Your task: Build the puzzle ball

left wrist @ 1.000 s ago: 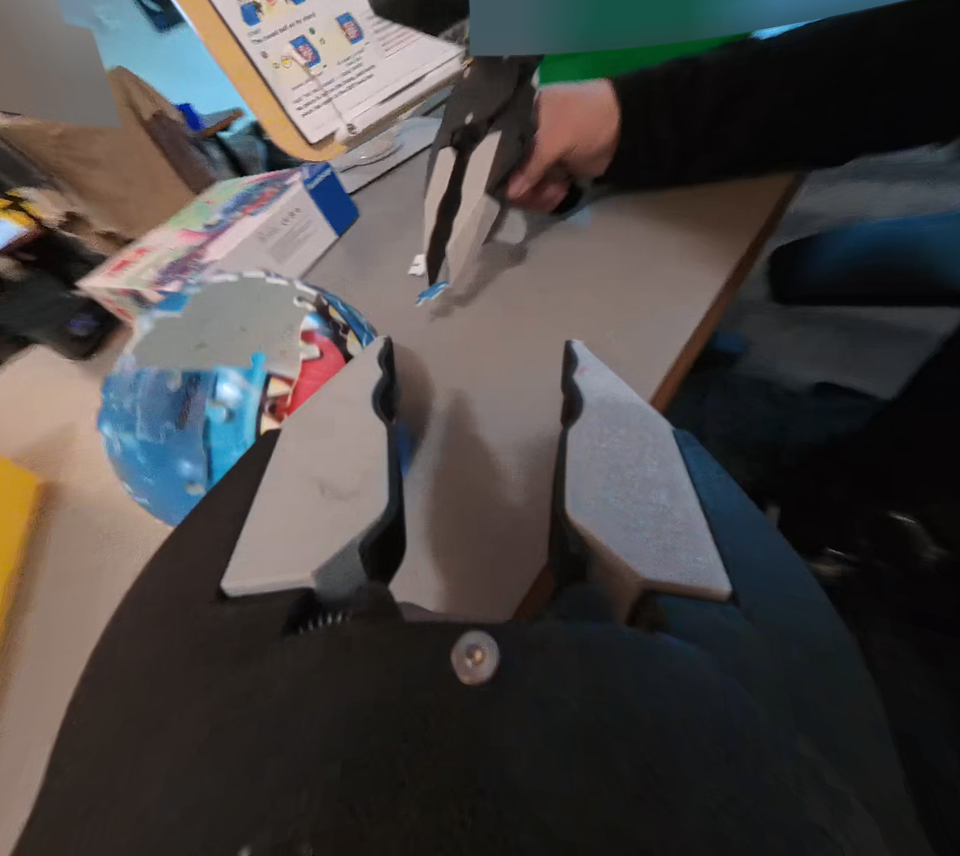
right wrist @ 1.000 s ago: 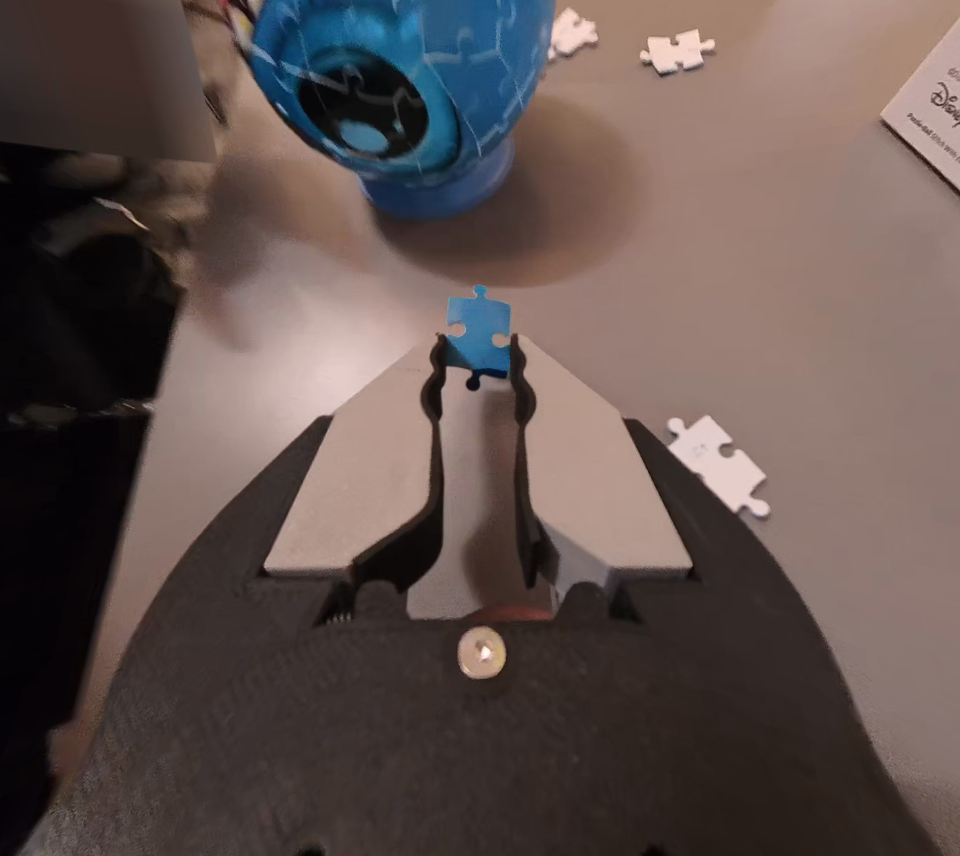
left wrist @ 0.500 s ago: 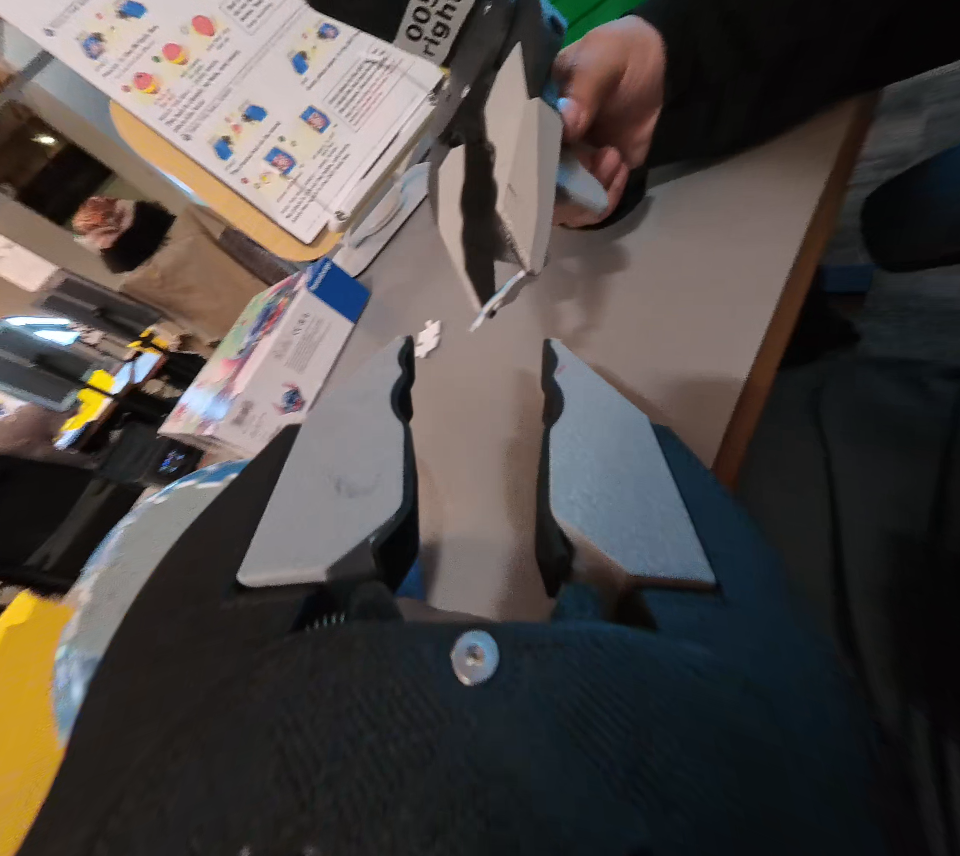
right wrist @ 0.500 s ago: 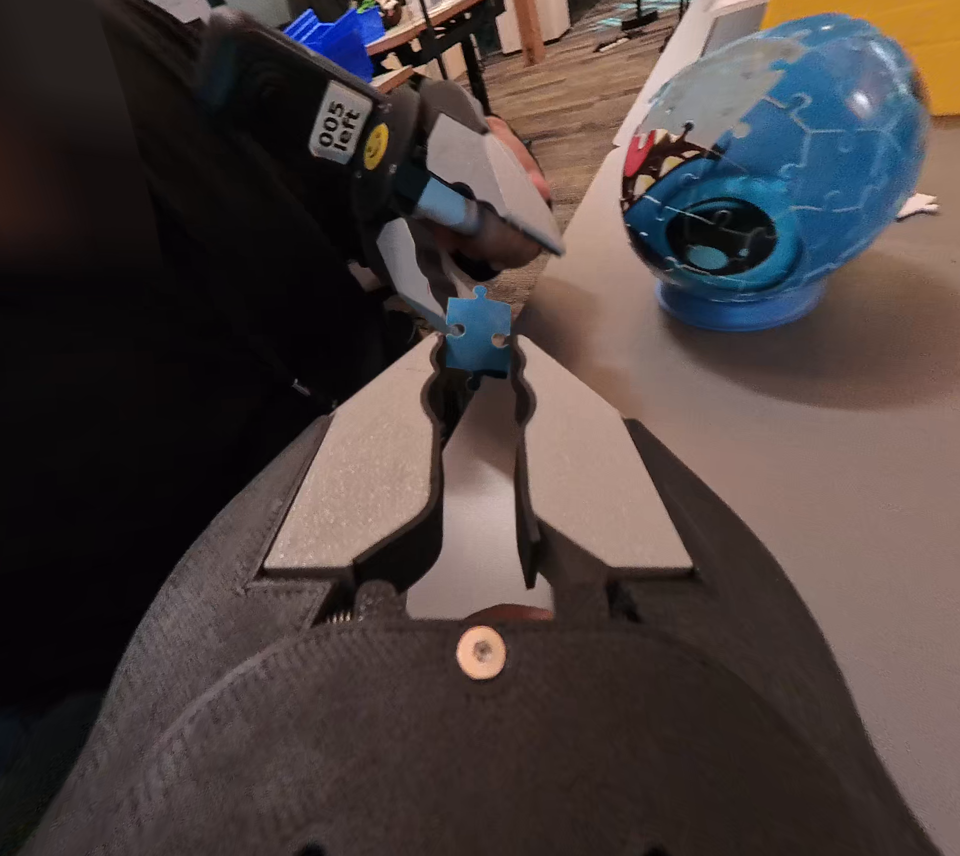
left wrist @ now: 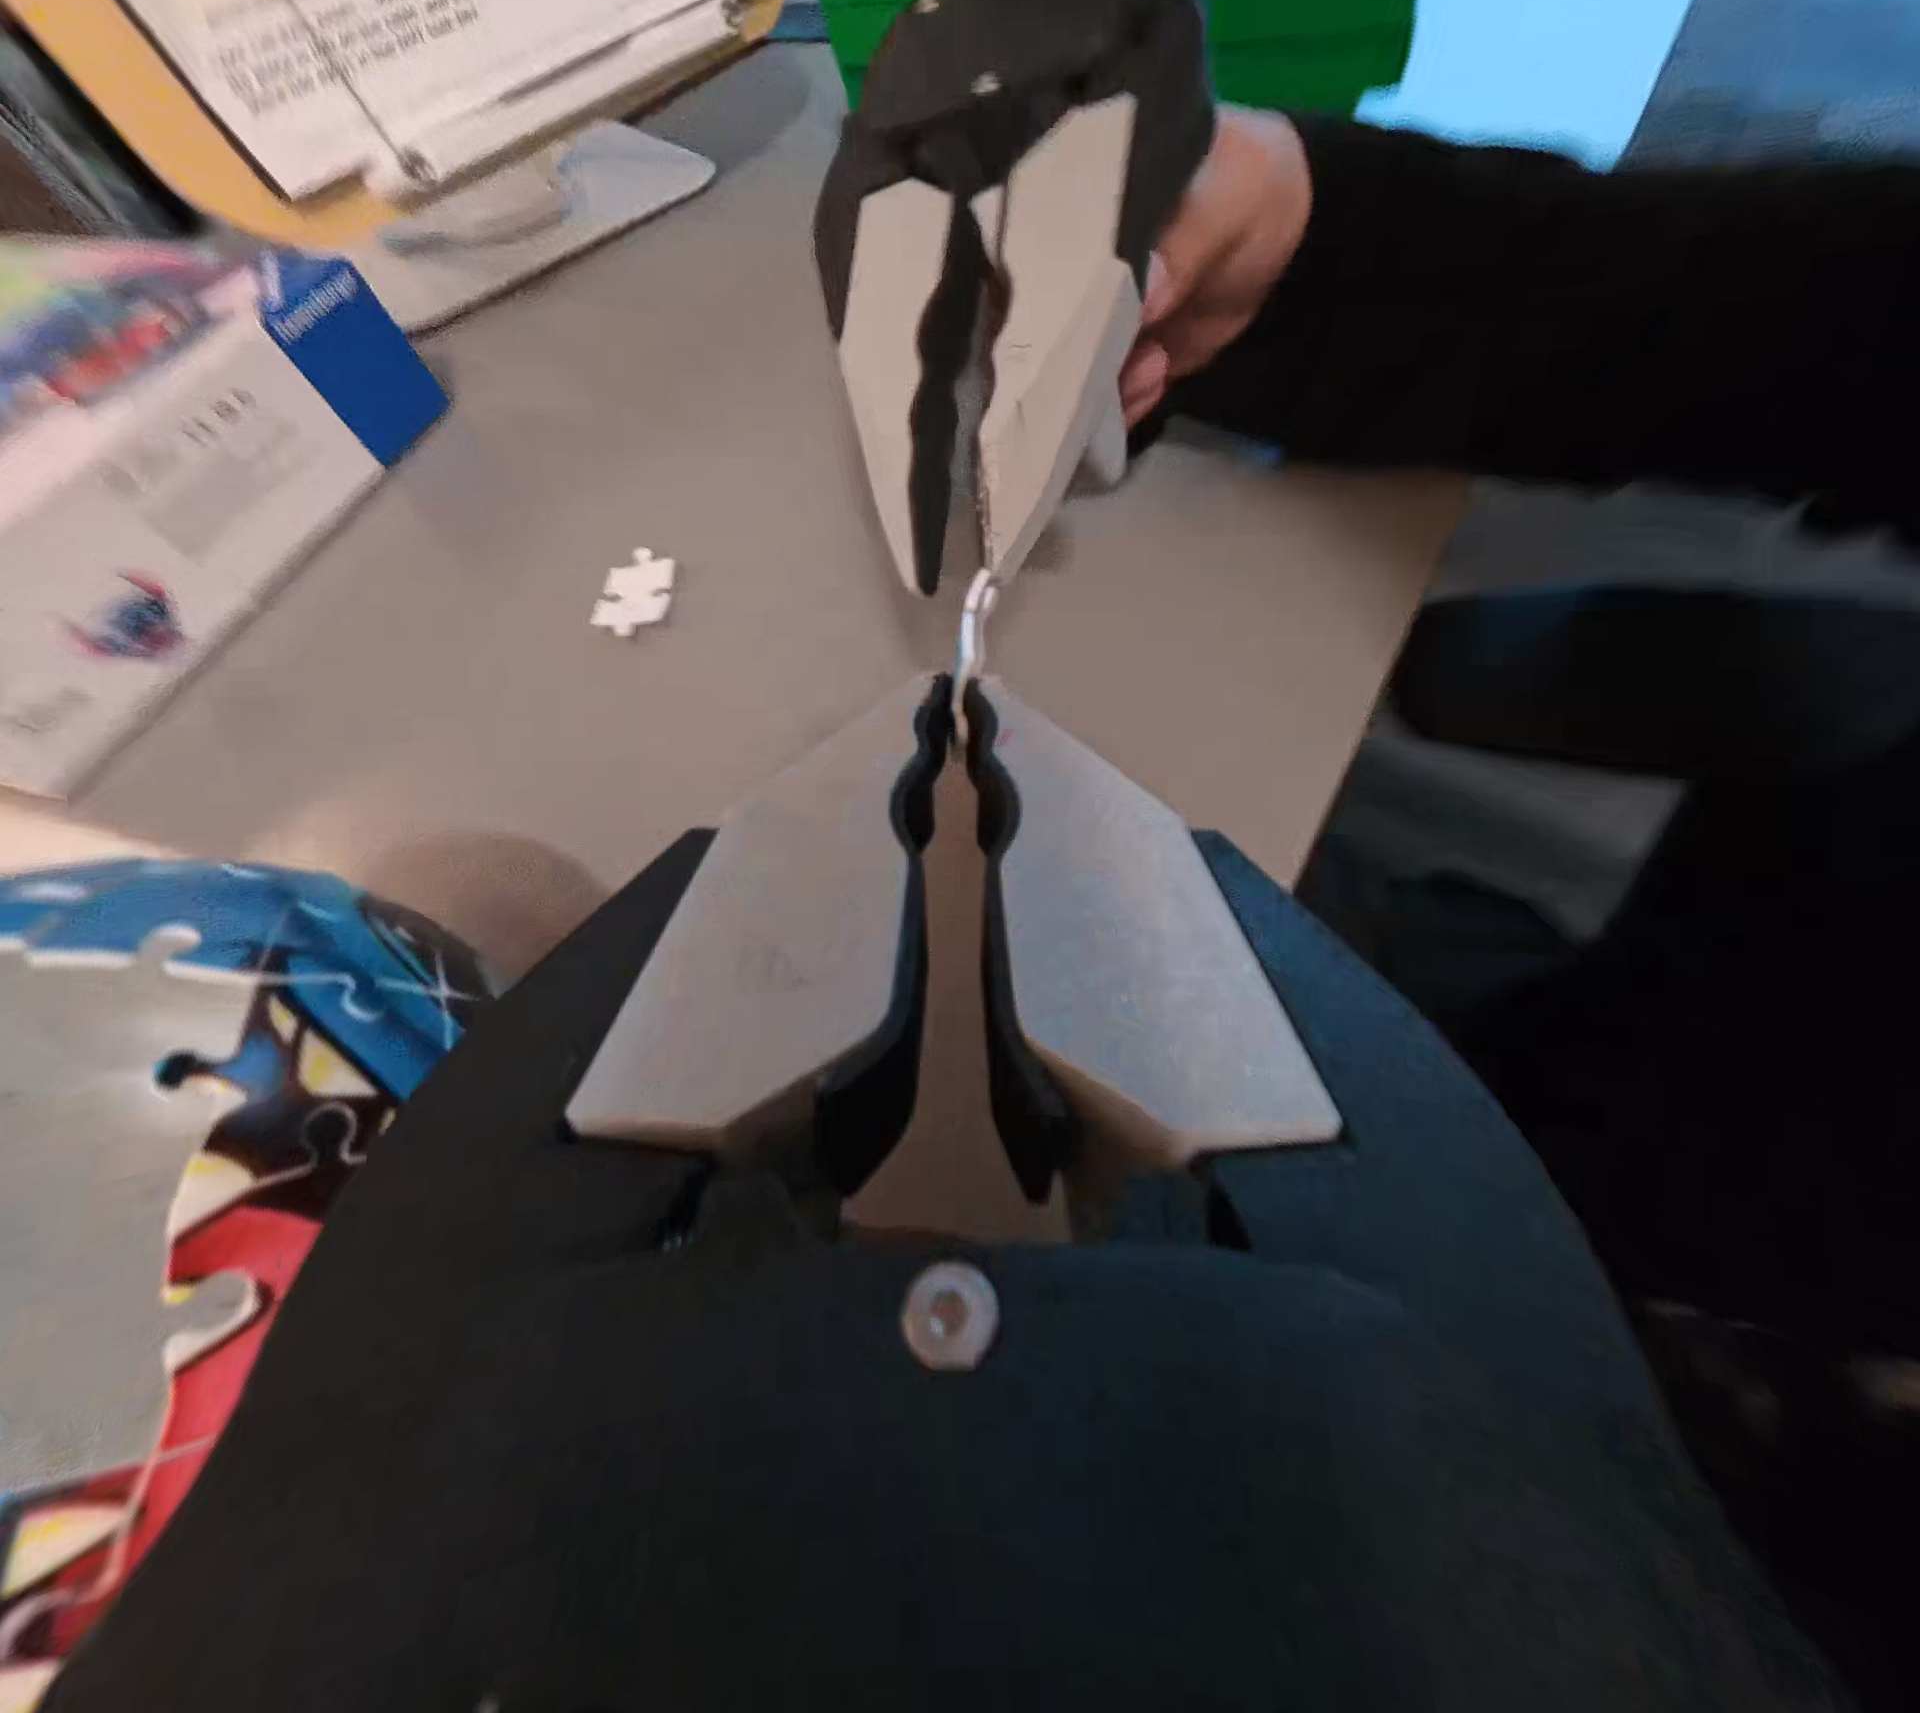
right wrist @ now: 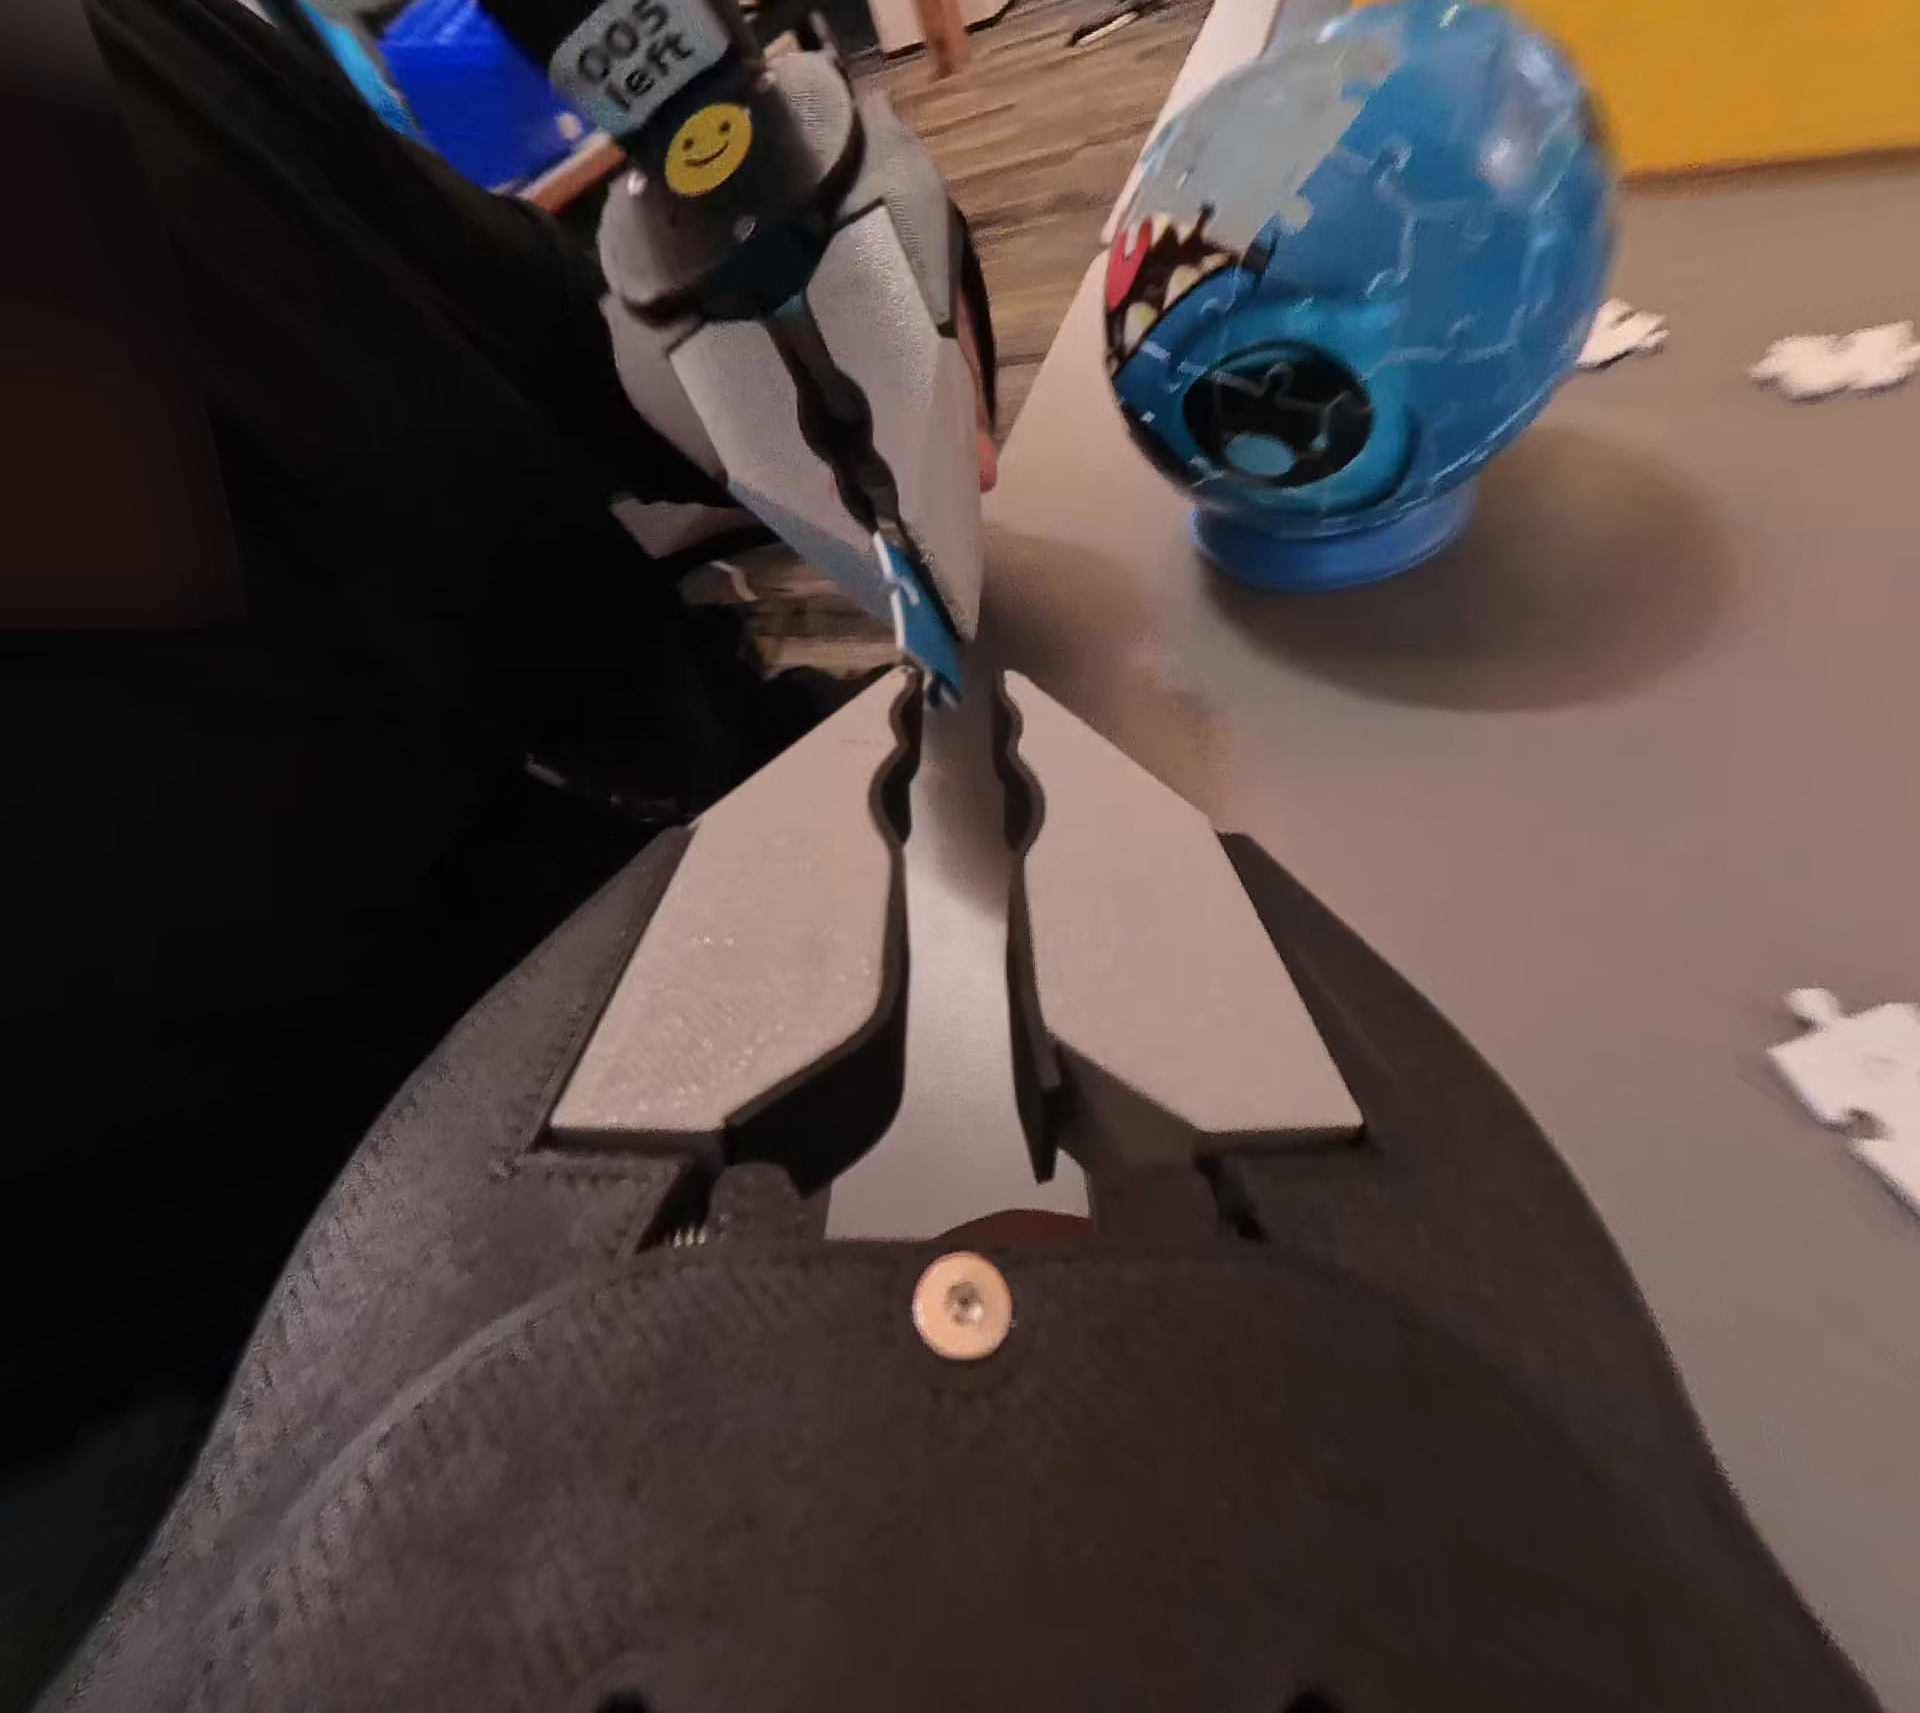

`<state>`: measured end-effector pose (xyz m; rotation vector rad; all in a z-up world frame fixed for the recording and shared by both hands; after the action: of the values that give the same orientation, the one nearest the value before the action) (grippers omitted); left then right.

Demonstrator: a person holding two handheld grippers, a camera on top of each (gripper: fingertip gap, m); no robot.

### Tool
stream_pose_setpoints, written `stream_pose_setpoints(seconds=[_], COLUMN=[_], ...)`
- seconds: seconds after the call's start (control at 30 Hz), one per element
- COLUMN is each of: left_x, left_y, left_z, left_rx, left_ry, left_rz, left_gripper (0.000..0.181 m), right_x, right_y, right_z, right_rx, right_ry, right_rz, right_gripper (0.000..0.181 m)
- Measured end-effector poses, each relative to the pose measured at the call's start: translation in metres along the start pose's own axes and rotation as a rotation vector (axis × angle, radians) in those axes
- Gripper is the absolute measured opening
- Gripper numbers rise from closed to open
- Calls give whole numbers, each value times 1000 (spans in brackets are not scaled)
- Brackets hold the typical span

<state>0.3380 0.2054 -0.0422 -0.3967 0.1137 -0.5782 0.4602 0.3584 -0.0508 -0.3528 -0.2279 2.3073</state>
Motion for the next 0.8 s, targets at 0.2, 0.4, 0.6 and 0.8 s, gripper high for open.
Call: stream_pose_setpoints(seconds=[0.2, 0.4, 0.6, 0.8], left_x=[-11, -7, -5, -6], left_y=[-18, -16, -27, -39], left_z=[8, 1, 9, 10], left_rx=[74, 32, 75, 182], left_ry=[-361, -396, -364, -308], left_rz=[-177, -178, -148, -57], left_gripper=[0, 0, 0, 2], right_x=[-13, -20, -26, -18], right_y=[-1, 11, 23, 21], right_z=[18, 26, 20, 18], right_rx=[92, 70, 28, 134], right_ry=[-98, -136, -158, -48], right_rz=[-84, -74, -54, -31], right_gripper=[7, 13, 0, 0])
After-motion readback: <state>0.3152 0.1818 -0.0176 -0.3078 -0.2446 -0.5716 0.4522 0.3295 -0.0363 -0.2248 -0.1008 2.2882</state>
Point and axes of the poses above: each gripper's, where its closed fingertips meet, y out along the fingers, z out of its top, x = y × z across the jaws, the point moved 10 cm from there along -y, back along the fingers, and after that the axes turned 6 degrees about -y, right-handed, at the moved point
